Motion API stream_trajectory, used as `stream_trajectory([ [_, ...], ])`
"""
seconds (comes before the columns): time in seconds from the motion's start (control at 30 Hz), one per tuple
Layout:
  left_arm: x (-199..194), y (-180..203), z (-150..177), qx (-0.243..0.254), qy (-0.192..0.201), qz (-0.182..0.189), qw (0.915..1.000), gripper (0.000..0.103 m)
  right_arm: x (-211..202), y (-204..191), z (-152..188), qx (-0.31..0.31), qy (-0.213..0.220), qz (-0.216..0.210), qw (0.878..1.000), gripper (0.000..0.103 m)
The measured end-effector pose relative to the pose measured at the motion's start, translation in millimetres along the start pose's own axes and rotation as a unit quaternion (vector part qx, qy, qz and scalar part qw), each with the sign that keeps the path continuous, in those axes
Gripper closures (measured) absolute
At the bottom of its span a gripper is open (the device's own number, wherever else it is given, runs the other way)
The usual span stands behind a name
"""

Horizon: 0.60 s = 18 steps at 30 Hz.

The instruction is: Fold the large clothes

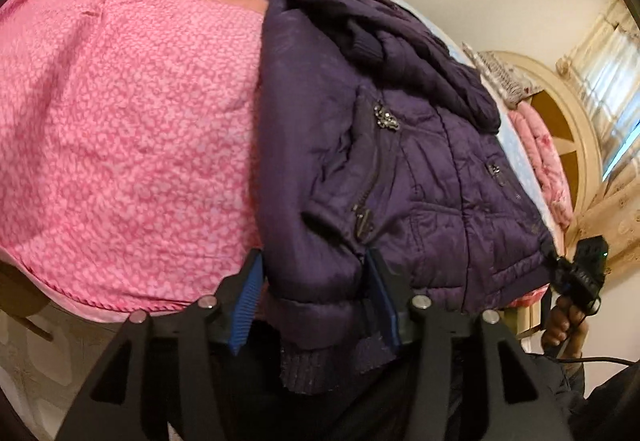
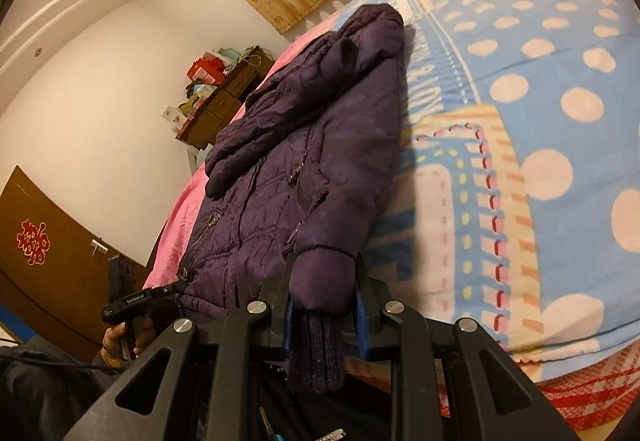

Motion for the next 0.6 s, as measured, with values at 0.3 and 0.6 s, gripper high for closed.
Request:
stream_trajectory([
  [0.3, -2, 24, 6, 0.068, -0.003, 0.008, 0.9977, 0.081, -13, -7, -5, 0.004, 0.020, -0.029, 0.999, 0.080],
  [0.6, -74, 87, -81, 0.088, 0.075, 0.088, 0.9895, 0.082, -53, -58, -85, 0.017, 0.091, -0.109, 0.990, 0.081],
])
Point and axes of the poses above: each gripper's, at about its wrist camera, not at the fingertips, and x roughly the way its jaws point, y to its right, z to its underside, the point moved 8 cm from there along x, roughly the way its jaws point, and after that the axes turned 12 degrees about z, right-handed, at the moved point
